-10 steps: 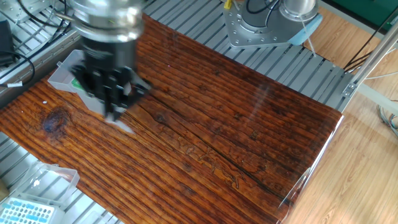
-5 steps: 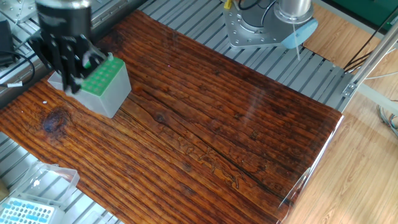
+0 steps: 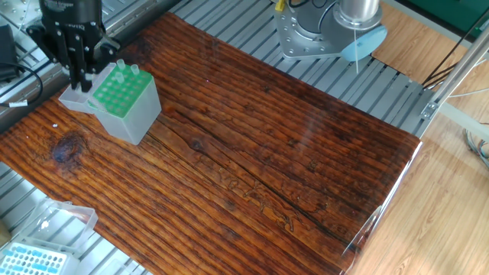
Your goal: Insert a large pipette tip into the holder for large pipette tips
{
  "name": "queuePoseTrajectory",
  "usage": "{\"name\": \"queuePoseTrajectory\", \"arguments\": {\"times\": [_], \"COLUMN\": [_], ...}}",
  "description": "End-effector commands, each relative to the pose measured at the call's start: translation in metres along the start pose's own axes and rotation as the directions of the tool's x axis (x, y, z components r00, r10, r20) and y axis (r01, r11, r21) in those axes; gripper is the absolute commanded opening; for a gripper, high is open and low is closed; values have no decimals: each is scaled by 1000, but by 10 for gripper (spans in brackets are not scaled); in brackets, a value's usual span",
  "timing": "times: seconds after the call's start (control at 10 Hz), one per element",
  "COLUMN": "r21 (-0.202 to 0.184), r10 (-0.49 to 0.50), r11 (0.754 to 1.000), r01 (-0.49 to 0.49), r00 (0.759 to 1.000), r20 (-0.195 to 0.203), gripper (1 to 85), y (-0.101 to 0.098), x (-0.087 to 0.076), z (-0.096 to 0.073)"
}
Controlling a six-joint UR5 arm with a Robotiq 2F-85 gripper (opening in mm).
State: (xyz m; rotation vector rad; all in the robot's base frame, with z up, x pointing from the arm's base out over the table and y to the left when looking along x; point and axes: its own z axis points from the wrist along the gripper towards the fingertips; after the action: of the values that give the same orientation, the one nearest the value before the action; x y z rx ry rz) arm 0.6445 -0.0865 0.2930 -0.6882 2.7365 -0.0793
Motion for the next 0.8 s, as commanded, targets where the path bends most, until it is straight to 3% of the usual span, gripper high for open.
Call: {"name": "queuePoseTrajectory", "arguments": {"times": [0.0,0.2,0.3,0.4,0.5,0.7], "r21": [-8,-58,-95,-71,-64,-58], "r10": [-39,8,118,179,232,218], "r11": [999,998,988,981,970,974], "r01": [39,-7,-120,-182,-235,-220], "r00": [999,1000,993,982,972,975], "r20": [-7,13,-30,-54,-43,-49], "gripper": [10,10,10,10,10,10], "y": [2,15,26,21,19,13], "x": [2,-3,5,11,7,12], "z": [-5,-6,-7,-6,-6,-8]}}
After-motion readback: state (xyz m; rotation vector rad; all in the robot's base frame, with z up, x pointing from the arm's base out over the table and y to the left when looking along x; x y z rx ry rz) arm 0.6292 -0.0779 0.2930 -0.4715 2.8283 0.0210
